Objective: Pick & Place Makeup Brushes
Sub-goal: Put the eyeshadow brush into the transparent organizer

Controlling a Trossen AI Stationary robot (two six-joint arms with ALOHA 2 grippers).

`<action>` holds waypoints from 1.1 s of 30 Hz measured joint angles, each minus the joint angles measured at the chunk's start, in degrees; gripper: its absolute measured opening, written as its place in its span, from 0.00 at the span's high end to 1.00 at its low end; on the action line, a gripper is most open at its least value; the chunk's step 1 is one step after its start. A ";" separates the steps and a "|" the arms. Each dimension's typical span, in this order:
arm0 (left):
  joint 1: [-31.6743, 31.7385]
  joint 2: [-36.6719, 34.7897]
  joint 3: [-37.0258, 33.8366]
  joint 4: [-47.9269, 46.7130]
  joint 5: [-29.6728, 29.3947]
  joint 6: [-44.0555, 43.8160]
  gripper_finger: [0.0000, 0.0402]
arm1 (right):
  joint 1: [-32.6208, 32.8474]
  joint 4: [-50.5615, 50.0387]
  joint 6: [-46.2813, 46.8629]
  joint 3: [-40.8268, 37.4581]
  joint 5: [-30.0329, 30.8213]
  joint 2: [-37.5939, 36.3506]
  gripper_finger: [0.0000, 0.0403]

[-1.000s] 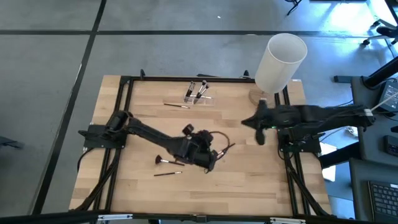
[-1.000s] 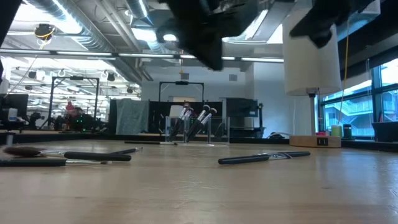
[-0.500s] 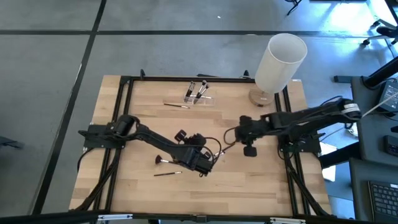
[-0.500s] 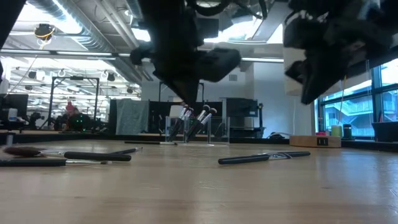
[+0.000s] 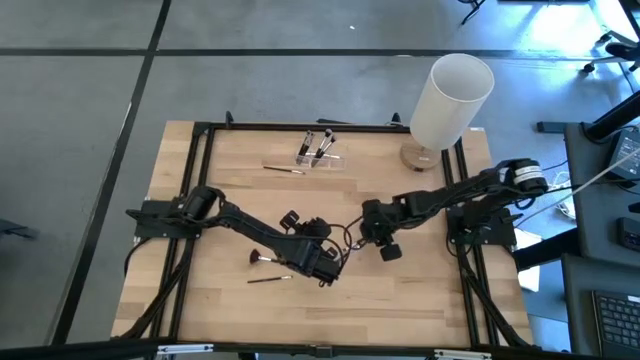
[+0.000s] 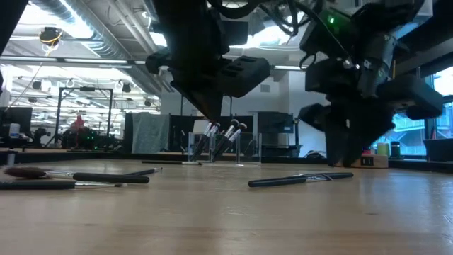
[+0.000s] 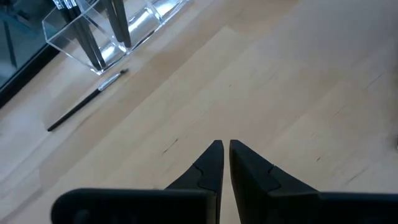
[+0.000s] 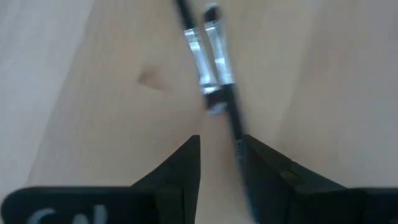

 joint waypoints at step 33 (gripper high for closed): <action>-1.14 -0.02 0.00 -11.19 -4.16 -7.78 0.95 | -1.86 7.79 -9.91 5.03 3.62 5.79 0.71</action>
